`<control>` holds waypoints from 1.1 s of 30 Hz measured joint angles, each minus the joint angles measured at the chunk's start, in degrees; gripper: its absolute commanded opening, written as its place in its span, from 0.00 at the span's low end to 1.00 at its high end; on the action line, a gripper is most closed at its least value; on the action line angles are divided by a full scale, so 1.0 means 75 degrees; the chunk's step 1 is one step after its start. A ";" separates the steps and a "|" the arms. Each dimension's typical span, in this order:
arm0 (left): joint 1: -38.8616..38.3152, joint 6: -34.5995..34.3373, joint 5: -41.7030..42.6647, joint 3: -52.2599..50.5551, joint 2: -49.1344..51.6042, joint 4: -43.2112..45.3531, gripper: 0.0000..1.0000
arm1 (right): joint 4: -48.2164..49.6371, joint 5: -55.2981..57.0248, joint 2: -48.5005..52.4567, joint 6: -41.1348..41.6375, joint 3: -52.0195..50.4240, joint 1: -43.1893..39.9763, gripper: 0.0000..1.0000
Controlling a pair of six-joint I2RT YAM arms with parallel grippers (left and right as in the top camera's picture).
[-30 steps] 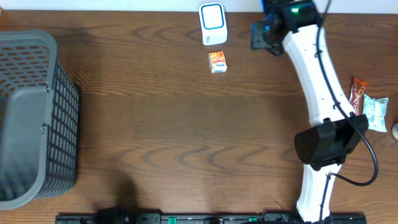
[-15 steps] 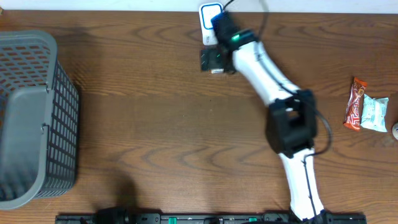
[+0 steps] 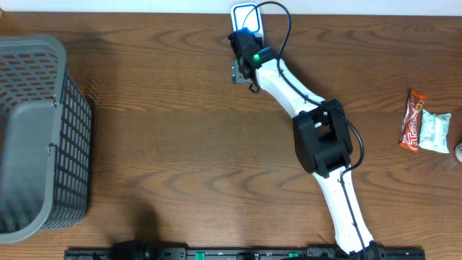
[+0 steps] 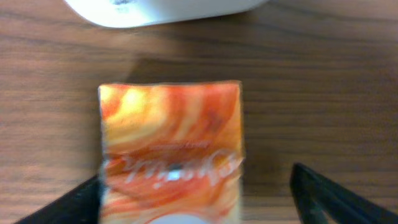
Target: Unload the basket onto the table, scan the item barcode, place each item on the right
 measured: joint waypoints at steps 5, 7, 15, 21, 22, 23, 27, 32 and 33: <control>0.0000 0.0000 0.0000 0.0000 0.0003 0.0000 0.84 | 0.0189 -0.0172 0.0038 0.0035 0.0006 -0.0184 0.19; 0.0000 0.0000 0.0003 0.0000 0.0000 0.0000 0.84 | 0.0038 -0.0332 0.0038 -0.0006 0.0076 -0.0265 0.15; 0.0000 0.0000 0.0000 0.0000 0.0003 0.0000 0.84 | -0.2699 -0.0399 -0.0187 -0.0020 0.0539 -0.0624 0.10; 0.0000 0.0000 0.0003 0.0000 0.0000 0.0000 0.84 | -0.5199 0.0449 -0.1032 -0.0020 0.0513 -0.1445 0.13; 0.0000 0.0000 0.0003 0.0000 0.0000 0.0000 0.84 | -0.5534 0.0673 -0.1262 -0.0023 0.0513 -0.1670 0.14; 0.0000 0.0000 0.0003 0.0000 0.0000 0.0000 0.84 | -0.5770 0.0851 -0.1445 -0.0023 0.0513 -0.1862 0.15; 0.0000 0.0000 0.0003 0.0000 0.0000 0.0000 0.84 | -0.6420 0.1804 -0.2084 0.0254 0.0542 -0.2897 0.19; 0.0000 0.0000 0.0003 0.0000 0.0003 0.0000 0.84 | -0.6140 0.2328 -0.2124 0.0612 0.0469 -0.4503 0.18; 0.0000 0.0000 0.0003 0.0000 0.0000 0.0000 0.84 | -0.6000 0.2346 -0.2113 0.0676 0.0402 -0.4846 0.18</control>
